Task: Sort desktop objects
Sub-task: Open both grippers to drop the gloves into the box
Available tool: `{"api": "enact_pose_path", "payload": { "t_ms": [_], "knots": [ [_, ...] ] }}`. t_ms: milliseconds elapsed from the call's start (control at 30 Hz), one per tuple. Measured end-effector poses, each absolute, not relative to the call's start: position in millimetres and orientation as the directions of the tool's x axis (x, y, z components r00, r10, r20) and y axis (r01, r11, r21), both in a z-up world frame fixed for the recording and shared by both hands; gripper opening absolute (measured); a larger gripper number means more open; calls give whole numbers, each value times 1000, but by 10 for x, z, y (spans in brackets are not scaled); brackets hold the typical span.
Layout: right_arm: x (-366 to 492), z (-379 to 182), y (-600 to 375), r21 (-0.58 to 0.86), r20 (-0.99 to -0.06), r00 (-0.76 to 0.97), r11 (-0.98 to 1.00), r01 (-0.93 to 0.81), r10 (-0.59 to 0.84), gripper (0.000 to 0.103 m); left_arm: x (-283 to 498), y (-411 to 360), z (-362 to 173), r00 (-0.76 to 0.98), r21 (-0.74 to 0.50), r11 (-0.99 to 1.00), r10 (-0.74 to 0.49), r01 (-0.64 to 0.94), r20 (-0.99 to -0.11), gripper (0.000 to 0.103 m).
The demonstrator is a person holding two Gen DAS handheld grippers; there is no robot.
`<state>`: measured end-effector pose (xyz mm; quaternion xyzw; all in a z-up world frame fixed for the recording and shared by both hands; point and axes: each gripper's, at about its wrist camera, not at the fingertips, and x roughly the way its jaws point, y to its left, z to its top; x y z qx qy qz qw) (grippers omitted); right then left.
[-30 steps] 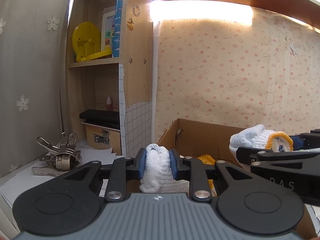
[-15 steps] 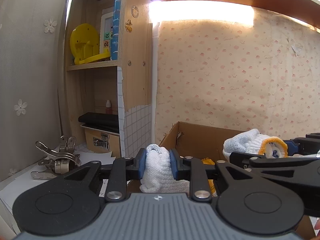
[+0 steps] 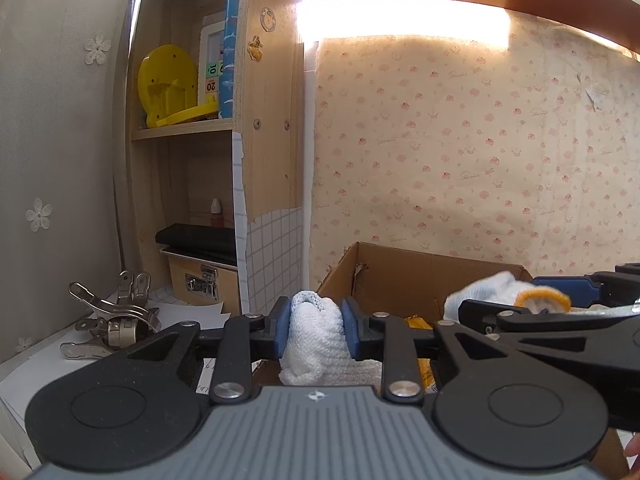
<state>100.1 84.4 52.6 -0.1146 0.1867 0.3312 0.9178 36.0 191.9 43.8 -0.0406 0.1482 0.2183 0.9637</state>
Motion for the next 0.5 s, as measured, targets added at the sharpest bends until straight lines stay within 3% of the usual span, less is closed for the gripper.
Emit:
{"api": "enact_pose_path", "payload": {
  "t_ms": [100,233,500],
  "knots": [
    [989,541,831,-101,-404,725,760,-642,558,59,359,1923,442,857,-19,897,415,-441,-305,35],
    [984,564,785,-113,-391,745,775,-622,541,71,332,1931,455,848,-26,885,436,-464,-301,58],
    [925,663,616,-83,-354,755,785,-613,552,75,296,1894,490,848,-27,884,439,-467,-298,67]
  ]
}}
